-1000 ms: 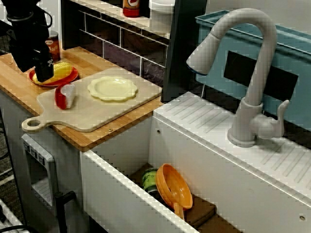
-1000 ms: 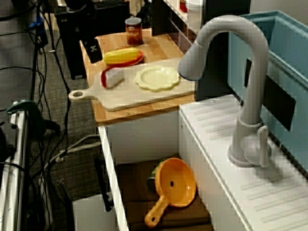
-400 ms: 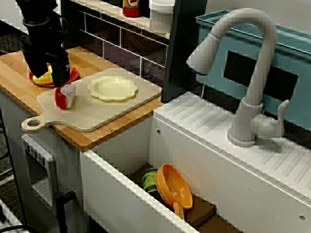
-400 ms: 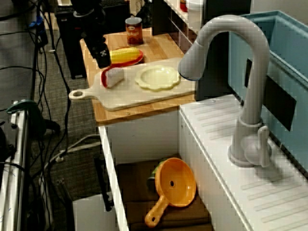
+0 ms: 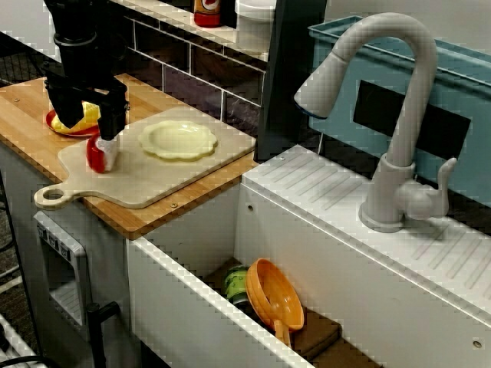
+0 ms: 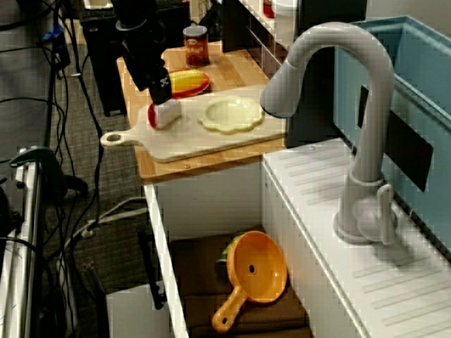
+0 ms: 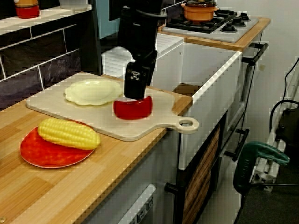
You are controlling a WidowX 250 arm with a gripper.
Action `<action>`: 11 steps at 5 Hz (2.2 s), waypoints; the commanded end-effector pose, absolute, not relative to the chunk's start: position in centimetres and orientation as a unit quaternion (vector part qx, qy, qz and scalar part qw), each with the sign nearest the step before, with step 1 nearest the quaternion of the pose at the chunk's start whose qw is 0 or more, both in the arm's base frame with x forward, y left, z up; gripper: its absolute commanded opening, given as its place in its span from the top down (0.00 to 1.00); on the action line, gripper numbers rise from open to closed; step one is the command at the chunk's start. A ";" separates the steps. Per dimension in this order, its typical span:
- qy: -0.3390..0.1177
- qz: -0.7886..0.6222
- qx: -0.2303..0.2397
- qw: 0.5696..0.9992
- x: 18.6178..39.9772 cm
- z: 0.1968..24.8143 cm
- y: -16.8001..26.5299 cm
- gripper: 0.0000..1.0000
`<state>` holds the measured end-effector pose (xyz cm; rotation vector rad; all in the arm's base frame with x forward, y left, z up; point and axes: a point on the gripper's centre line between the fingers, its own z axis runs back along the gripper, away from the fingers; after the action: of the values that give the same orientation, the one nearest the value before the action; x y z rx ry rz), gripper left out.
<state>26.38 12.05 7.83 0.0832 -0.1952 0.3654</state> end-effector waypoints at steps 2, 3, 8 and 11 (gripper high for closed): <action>-0.109 0.258 0.044 0.959 27.1 6.3 12.3 0.00; -0.109 0.271 0.047 0.955 27.3 5.7 12.4 0.00; -0.101 0.186 0.077 0.974 27.4 6.9 11.4 1.00; -0.129 0.091 0.115 0.981 29.2 6.4 9.7 1.00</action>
<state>28.61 9.43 5.39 0.2260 -0.2201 0.1822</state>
